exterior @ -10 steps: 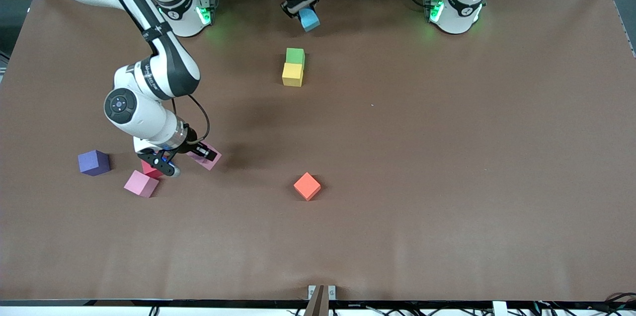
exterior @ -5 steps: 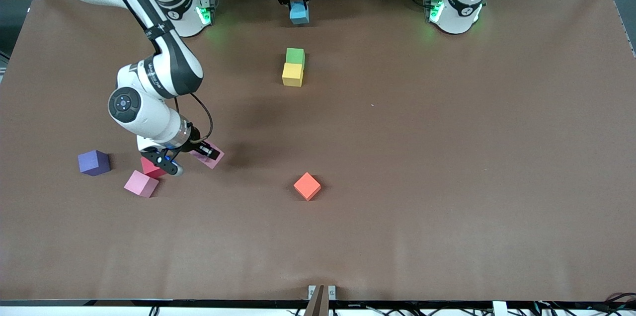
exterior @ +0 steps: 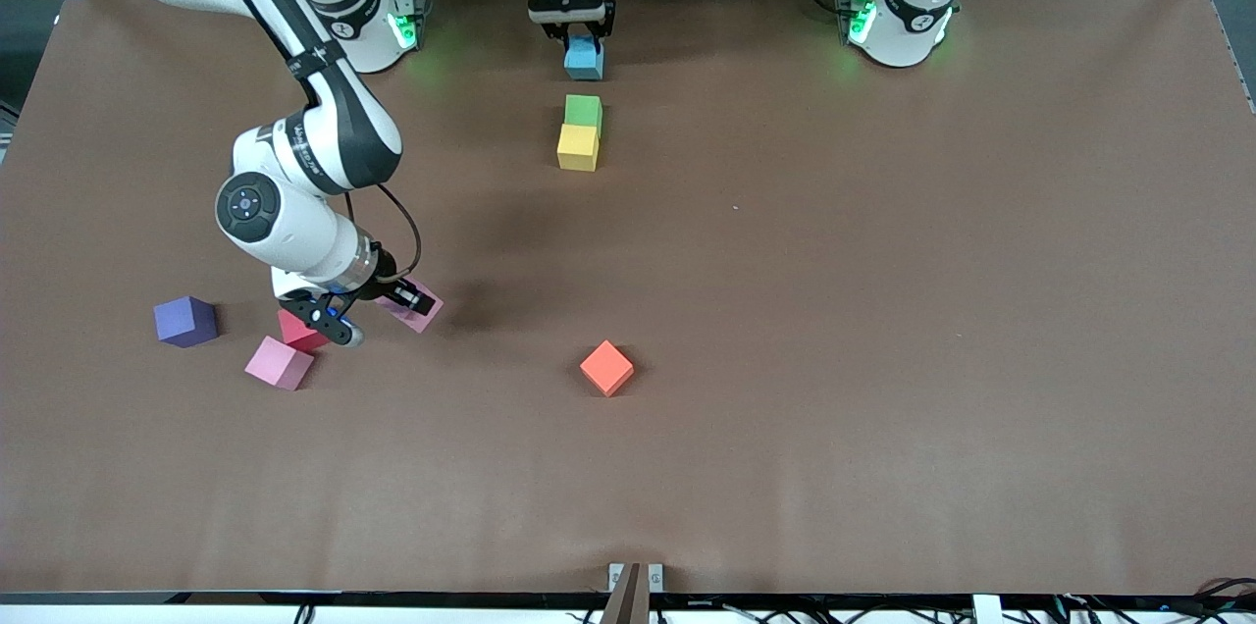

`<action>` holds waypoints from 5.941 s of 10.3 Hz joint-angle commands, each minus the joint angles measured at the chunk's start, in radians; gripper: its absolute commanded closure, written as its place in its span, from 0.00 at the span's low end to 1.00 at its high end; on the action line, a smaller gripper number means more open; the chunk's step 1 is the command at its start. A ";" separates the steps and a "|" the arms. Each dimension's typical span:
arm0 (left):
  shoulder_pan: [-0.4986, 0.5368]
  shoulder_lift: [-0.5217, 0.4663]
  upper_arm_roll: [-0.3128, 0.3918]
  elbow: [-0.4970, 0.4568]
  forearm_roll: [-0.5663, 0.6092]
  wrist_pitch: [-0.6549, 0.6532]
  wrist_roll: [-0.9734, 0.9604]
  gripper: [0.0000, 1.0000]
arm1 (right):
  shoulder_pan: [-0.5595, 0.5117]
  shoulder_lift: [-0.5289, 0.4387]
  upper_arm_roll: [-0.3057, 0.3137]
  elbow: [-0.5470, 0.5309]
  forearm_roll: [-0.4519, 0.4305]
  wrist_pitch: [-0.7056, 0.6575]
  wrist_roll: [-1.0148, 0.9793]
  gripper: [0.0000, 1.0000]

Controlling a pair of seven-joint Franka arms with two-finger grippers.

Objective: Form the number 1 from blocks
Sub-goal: 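Place the cyan cube beyond the green cube with the left gripper, then carry the lavender cube to the column while the left gripper withdraws, then set the lavender cube beside the yellow cube and open the right gripper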

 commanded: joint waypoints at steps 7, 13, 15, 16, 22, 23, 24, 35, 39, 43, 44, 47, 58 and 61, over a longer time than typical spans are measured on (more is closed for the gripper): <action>0.052 0.008 -0.004 -0.026 0.029 0.034 0.034 1.00 | -0.001 -0.010 0.005 0.004 -0.009 0.001 0.002 1.00; 0.078 -0.004 -0.002 -0.019 0.035 0.034 0.034 1.00 | -0.003 -0.015 0.007 0.013 -0.020 -0.002 -0.007 1.00; 0.081 0.001 -0.002 -0.014 0.051 0.034 0.034 1.00 | -0.001 -0.015 0.008 0.013 -0.020 0.001 -0.006 1.00; 0.093 0.001 -0.004 -0.011 0.057 0.034 0.034 1.00 | 0.000 -0.015 0.010 0.013 -0.020 0.002 -0.006 1.00; 0.098 -0.036 -0.008 -0.009 0.037 0.021 0.021 0.00 | 0.032 -0.013 0.010 0.013 -0.020 0.009 -0.007 1.00; 0.098 -0.067 -0.011 -0.009 0.026 0.005 0.022 0.00 | 0.035 -0.012 0.012 0.013 -0.019 0.016 -0.006 1.00; 0.099 -0.096 -0.011 -0.008 -0.010 -0.018 0.030 0.00 | 0.035 -0.013 0.019 0.013 -0.017 0.019 -0.006 1.00; 0.871 -0.174 -0.010 0.012 -0.104 -0.054 0.707 0.00 | 0.067 -0.040 0.196 -0.028 -0.023 0.058 0.049 1.00; 1.130 -0.174 -0.010 0.082 -0.145 -0.054 1.075 0.00 | 0.144 -0.038 0.228 -0.094 -0.058 0.068 0.123 1.00; 1.200 -0.170 -0.002 0.118 -0.147 -0.083 1.226 0.00 | 0.255 -0.027 0.229 -0.200 -0.196 0.175 0.252 1.00; 1.225 -0.170 -0.004 0.133 -0.158 -0.129 1.292 0.00 | 0.270 -0.018 0.228 -0.212 -0.203 0.195 0.252 1.00; 1.244 -0.196 -0.001 0.130 -0.193 -0.199 1.373 0.00 | 0.313 0.009 0.228 -0.219 -0.225 0.196 0.278 1.00; 0.809 -0.616 0.581 0.173 -0.604 -0.575 1.749 0.00 | 0.342 0.103 0.229 -0.223 -0.361 0.205 0.416 0.72; 0.858 -0.587 0.579 0.306 -0.638 -0.653 1.781 0.00 | 0.342 0.103 0.229 -0.212 -0.364 0.205 0.410 0.00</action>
